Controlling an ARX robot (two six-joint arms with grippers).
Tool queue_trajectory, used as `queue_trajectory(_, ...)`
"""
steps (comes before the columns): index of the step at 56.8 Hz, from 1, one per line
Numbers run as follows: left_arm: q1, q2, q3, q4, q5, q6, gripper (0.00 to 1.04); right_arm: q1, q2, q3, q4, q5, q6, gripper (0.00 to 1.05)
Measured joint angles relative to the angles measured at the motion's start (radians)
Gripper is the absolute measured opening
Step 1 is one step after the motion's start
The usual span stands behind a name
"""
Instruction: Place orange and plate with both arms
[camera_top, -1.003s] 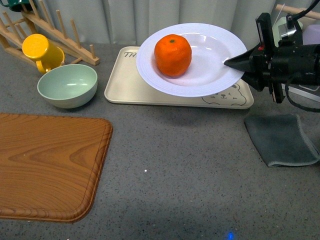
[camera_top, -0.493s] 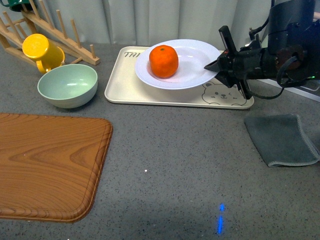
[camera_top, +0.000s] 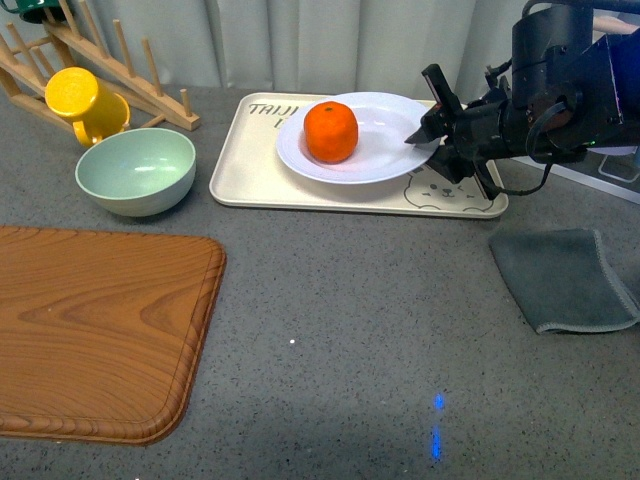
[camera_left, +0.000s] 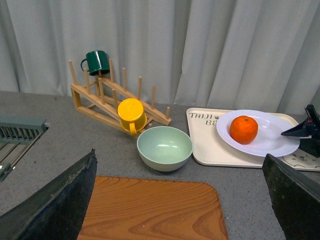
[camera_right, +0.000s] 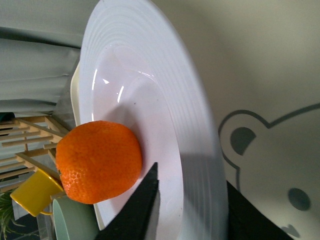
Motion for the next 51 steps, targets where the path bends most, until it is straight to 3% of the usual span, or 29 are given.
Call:
queue_trajectory(17,0.000,0.000,0.000,0.000,0.000,0.000,0.98,-0.012,-0.138,-0.143,0.044,0.027,-0.050,0.76)
queue_trajectory(24,0.000,0.000,0.000,0.000,0.000,0.000,0.98,-0.001,-0.264,-0.218,0.041,0.115,-0.132,0.97)
queue_trajectory(37,0.000,0.000,0.000,0.000,0.000,0.000,0.98,0.065,-0.562,-0.521,0.183,0.505,-0.552,0.96)
queue_trajectory(43,0.000,0.000,0.000,0.000,0.000,0.000,0.98,0.073,-0.743,-0.740,0.304,0.605,-0.746,0.96)
queue_trajectory(51,0.000,0.000,0.000,0.000,0.000,0.000,0.98,0.063,-0.961,-0.990,0.352,0.629,-0.871,0.96)
